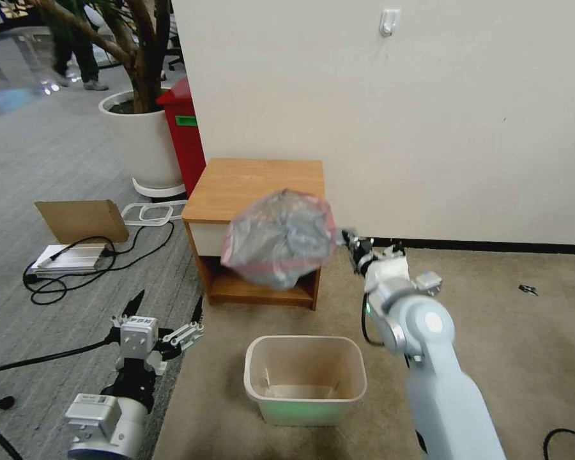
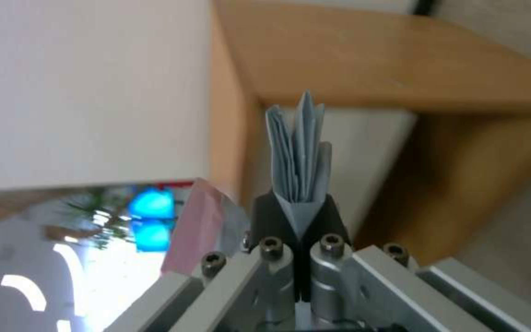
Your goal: Pick up the garbage bag from the table and place it over the trash can.
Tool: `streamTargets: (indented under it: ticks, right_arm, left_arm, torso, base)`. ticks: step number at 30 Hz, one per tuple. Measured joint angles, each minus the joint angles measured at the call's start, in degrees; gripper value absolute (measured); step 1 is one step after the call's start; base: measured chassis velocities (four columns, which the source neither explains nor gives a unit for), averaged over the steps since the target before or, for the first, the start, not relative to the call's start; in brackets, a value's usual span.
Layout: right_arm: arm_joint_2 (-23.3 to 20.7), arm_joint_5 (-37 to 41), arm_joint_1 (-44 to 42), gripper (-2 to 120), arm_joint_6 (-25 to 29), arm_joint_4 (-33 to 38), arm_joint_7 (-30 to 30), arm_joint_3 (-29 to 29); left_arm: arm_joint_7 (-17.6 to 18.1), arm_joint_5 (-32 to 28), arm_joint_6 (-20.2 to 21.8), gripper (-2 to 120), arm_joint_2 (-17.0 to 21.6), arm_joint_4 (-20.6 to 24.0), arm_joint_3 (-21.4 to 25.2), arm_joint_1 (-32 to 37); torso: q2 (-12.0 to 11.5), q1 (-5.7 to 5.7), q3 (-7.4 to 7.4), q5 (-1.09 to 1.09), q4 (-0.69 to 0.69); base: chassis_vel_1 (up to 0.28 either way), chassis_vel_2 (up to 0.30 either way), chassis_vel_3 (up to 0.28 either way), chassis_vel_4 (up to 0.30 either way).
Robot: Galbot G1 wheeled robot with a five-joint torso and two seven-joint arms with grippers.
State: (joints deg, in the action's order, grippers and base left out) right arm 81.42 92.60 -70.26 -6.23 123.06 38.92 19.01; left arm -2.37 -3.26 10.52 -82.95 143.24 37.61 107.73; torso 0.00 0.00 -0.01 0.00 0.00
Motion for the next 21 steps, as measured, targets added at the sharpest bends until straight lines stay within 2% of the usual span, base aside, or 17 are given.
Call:
streamTargets:
  ticks: [1,5,8,21]
  right_arm:
    - [0.0,0.0,0.0,0,0.0,0.0,0.0,0.0]
    - [-3.1,-1.1,-7.4,0,1.3,5.4,8.7,-2.4]
    - [-4.0,-3.0,-9.9,0,1.4,6.6,10.8,-3.4]
    - [-7.4,-9.4,-16.7,0,-0.3,10.3,12.5,-7.1]
  left_arm:
    - [0.0,0.0,0.0,100,0.0,0.0,0.0,0.0]
    - [0.0,-0.4,0.0,100,0.4,0.0,-0.1,-0.6]
    - [0.0,-0.6,0.0,100,0.7,0.0,-0.1,-0.9]
    - [0.1,-2.4,0.0,100,1.2,0.0,0.4,-1.9]
  torso:
    - [0.0,0.00,0.00,0.00,0.00]
    - [0.0,0.00,0.00,0.00,-0.01]
    - [0.0,0.00,0.00,0.00,0.00]
    - [0.0,0.00,0.00,0.00,0.00]
  base:
    - [0.000,0.000,0.000,0.000]
    - [0.000,0.000,0.000,0.000]
    - [0.000,0.000,0.000,0.000]
    - [0.000,0.000,0.000,0.000]
